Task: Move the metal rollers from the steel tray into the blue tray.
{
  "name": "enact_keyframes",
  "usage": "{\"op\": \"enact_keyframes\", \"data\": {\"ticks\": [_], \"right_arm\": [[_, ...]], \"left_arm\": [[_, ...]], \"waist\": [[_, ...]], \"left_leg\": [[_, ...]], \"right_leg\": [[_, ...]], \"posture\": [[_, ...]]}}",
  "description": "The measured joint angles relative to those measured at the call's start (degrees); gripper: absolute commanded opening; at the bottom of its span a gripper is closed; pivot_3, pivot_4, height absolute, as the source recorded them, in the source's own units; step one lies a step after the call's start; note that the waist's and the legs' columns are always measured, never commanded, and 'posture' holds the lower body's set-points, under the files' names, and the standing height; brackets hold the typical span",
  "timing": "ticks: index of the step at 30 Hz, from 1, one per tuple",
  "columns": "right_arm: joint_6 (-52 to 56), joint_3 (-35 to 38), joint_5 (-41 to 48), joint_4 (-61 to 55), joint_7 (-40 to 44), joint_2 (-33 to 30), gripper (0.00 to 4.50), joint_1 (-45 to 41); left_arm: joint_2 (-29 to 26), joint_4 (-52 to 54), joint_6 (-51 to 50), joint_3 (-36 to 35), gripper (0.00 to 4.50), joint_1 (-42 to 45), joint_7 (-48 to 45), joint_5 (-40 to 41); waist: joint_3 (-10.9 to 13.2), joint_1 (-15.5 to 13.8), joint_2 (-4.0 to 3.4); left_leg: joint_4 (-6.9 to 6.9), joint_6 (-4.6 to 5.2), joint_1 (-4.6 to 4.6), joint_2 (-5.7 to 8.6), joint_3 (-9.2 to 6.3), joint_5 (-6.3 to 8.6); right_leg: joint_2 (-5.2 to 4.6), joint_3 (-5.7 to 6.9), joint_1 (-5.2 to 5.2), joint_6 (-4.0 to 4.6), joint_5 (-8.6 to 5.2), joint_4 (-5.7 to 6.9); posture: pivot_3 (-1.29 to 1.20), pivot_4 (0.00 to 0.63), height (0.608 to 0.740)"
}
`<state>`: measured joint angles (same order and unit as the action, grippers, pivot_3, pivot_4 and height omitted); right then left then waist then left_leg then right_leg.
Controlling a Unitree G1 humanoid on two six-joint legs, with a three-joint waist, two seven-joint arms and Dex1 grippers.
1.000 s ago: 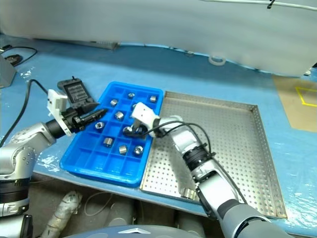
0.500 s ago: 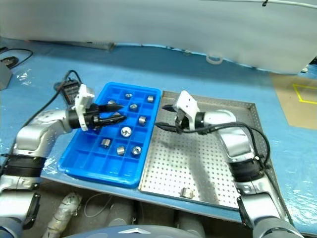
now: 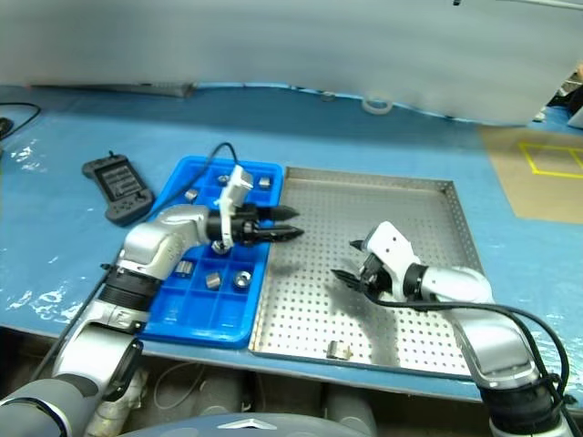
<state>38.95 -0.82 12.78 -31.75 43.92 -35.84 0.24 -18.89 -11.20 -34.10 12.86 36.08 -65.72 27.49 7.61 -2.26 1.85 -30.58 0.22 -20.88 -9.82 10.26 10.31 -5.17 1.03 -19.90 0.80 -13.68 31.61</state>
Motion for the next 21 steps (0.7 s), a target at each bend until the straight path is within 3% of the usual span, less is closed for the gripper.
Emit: {"op": "enact_keyframes", "data": {"ticks": [3, 7, 11, 15, 21], "right_arm": [[1.36, 1.17, 0.35, -0.23, -2.41, 0.36, 3.52, 2.97], [-1.97, 4.24, -1.19, 8.0, -6.01, 0.59, 3.52, 3.48], [-4.86, 14.42, -1.55, 14.05, -15.46, 7.32, 3.52, 5.97], [-0.17, 22.94, -0.83, 5.73, -24.42, 14.67, 3.52, 12.96], [7.45, 18.99, 0.42, -10.76, -27.91, 18.17, 3.52, 21.07]], "left_arm": [[0.39, 0.0, 0.96, 4.55, 3.14, -1.49, -2.3, -2.48], [0.66, -0.15, 5.03, 9.03, 3.14, -2.94, -4.78, -6.31], [2.03, -0.14, 6.44, 10.54, 3.14, -3.11, -7.01, -6.79], [4.59, -2.54, 10.32, 12.92, 3.14, -2.57, -9.4, -8.78], [9.1, -9.11, 23.23, 16.56, 3.14, -0.67, -15.05, -13.07]], "waist": [[-0.03, 1.34, -0.05], [-0.06, 2.5, -0.13], [-0.12, 3.05, -0.32], [-0.34, 3.83, -0.6], [-0.43, 6.62, -0.62]], "left_leg": [[-0.05, 0.17, 0.0, 0.0, 0.05, 0.1], [-0.24, 0.52, -0.03, 0.01, 0.2, 0.32], [-0.39, 0.67, -0.04, 0.04, 0.51, 0.41], [-0.38, 0.94, -0.01, 0.04, 1.08, 0.57], [-0.39, 1.26, 0.14, 0.05, 1.28, 0.79]], "right_leg": [[-0.01, -0.05, 0.04, 0.01, -0.01, -0.1], [-0.03, -0.19, 0.11, 0.11, -0.07, -0.27], [-0.12, -0.41, 0.08, 0.13, -0.08, -0.32], [-0.15, -0.8, -0.12, 0.13, -0.08, -0.39], [-0.15, -1.06, -0.05, 0.13, -0.07, -0.66]], "posture": [[-0.36, 0.15, 0.74], [-0.41, 0.15, 0.74], [-0.45, 0.15, 0.74], [-0.5, 0.15, 0.74], [-0.56, 0.15, 0.74]]}}
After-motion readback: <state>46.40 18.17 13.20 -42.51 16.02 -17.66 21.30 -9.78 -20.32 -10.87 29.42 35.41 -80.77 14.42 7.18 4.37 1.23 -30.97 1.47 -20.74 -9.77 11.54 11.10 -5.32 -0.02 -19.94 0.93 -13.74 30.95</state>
